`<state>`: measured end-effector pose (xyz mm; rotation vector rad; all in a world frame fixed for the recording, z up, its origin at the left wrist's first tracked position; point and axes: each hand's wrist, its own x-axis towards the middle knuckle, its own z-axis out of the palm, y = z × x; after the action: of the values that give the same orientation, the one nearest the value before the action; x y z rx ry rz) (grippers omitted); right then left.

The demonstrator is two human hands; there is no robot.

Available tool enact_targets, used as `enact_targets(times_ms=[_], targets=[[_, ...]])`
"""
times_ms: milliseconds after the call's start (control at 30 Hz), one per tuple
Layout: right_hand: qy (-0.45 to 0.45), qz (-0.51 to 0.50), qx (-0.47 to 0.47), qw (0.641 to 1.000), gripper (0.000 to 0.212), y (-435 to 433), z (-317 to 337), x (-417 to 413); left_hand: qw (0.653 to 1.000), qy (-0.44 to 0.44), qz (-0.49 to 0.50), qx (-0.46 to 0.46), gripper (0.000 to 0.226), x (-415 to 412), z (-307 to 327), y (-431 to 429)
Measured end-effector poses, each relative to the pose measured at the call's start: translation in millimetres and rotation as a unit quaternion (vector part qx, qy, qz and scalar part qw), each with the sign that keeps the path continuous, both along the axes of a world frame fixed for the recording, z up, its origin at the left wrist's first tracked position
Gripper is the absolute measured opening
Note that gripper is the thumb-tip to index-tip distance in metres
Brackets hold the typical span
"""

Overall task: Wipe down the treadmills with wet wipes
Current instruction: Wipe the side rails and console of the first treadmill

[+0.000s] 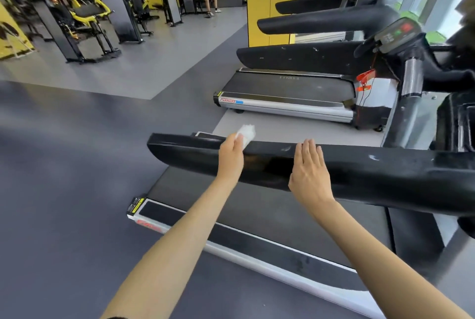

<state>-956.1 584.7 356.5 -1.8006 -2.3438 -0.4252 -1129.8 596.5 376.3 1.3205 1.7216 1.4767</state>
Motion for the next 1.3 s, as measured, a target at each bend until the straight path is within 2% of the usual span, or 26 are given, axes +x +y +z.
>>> enact_targets(times_ms=[67, 133, 200, 267, 333, 367, 400, 467, 567, 633, 733, 833, 933, 1000, 1100, 1167, 1233, 1300], targets=[[-0.011, 0.0, 0.008, 1.0, 0.065, 2.0, -5.2, 0.0, 0.995, -0.069, 0.07, 0.011, 0.021, -31.4, 11.1, 4.7], [-0.006, 0.01, 0.021, 1.0, 0.065, 2.6, -8.4, 0.1, 0.985, -0.048, 0.165, 0.005, 0.026, -69.7, 15.7, 11.5], [-0.011, 0.013, 0.02, 1.0, 0.064, 0.8, -7.0, -1.2, 0.977, 0.019, 0.209, -0.025, 0.032, -94.1, 8.7, 18.4], [-0.01, 0.011, 0.014, 1.0, 0.064, 0.9, -7.2, -0.6, 0.968, 0.12, 0.211, -0.057, 0.032, -88.4, -6.3, 24.2], [0.001, 0.017, 0.018, 1.0, 0.065, 2.9, -9.7, 0.0, 0.954, 0.239, 0.181, -0.03, 0.035, -53.4, -25.6, 23.8], [0.009, 0.02, 0.021, 1.0, 0.066, 4.1, -10.8, 0.1, 0.951, 0.267, 0.156, 0.002, 0.036, -27.7, -32.8, 19.4], [0.017, 0.024, 0.025, 0.999, 0.067, 5.2, -11.6, 0.3, 0.956, 0.26, 0.128, 0.041, 0.036, 0.2, -39.7, 13.1], [0.028, 0.029, 0.029, 0.999, 0.071, 6.3, -12.9, 0.5, 0.978, 0.179, 0.066, 0.086, 0.035, 51.9, -39.4, -5.1], [0.039, 0.033, 0.027, 0.998, 0.071, 6.1, -13.8, 1.3, 0.997, 0.033, 0.002, 0.07, 0.029, 72.3, -23.5, -21.4], [0.044, 0.037, 0.031, 0.998, 0.07, 6.1, -13.2, 1.3, 0.993, 0.014, 0.077, 0.088, 0.025, 48.2, -9.4, -18.1], [0.044, 0.034, 0.03, 0.998, 0.07, 4.5, -12.7, -0.1, 0.967, 0.006, 0.231, 0.104, 0.027, -12.5, 7.6, -4.6], [0.051, 0.029, 0.031, 0.998, 0.067, 3.6, -13.0, -1.9, 0.955, 0.023, 0.288, 0.059, 0.032, -59.2, 5.0, 7.7], [0.057, 0.031, 0.037, 0.997, 0.065, 4.4, -13.0, -1.6, 0.96, 0.111, 0.257, -0.005, 0.029, -41.4, -14.0, 6.7], [0.057, 0.034, 0.038, 0.997, 0.064, 5.2, -13.2, -1.0, 0.965, 0.178, 0.19, 0.02, 0.031, -0.1, -32.3, 0.4], [0.064, 0.033, 0.029, 0.997, 0.065, 5.5, -14.7, -0.6, 0.984, 0.13, 0.095, 0.07, 0.033, 52.9, -45.9, -9.9], [0.065, 0.034, 0.026, 0.997, 0.066, 6.0, -14.1, 0.1, 0.993, 0.095, 0.035, 0.062, 0.032, 61.5, -36.6, -17.3], [0.06, 0.04, 0.029, 0.997, 0.066, 6.4, -13.4, 1.0, 0.989, 0.13, -0.017, 0.075, 0.03, 48.9, -20.9, -22.1], [0.057, 0.047, 0.029, 0.997, 0.065, 4.6, -12.1, 2.1, 0.986, 0.147, -0.001, 0.073, 0.028, 22.7, -4.1, -19.4]])
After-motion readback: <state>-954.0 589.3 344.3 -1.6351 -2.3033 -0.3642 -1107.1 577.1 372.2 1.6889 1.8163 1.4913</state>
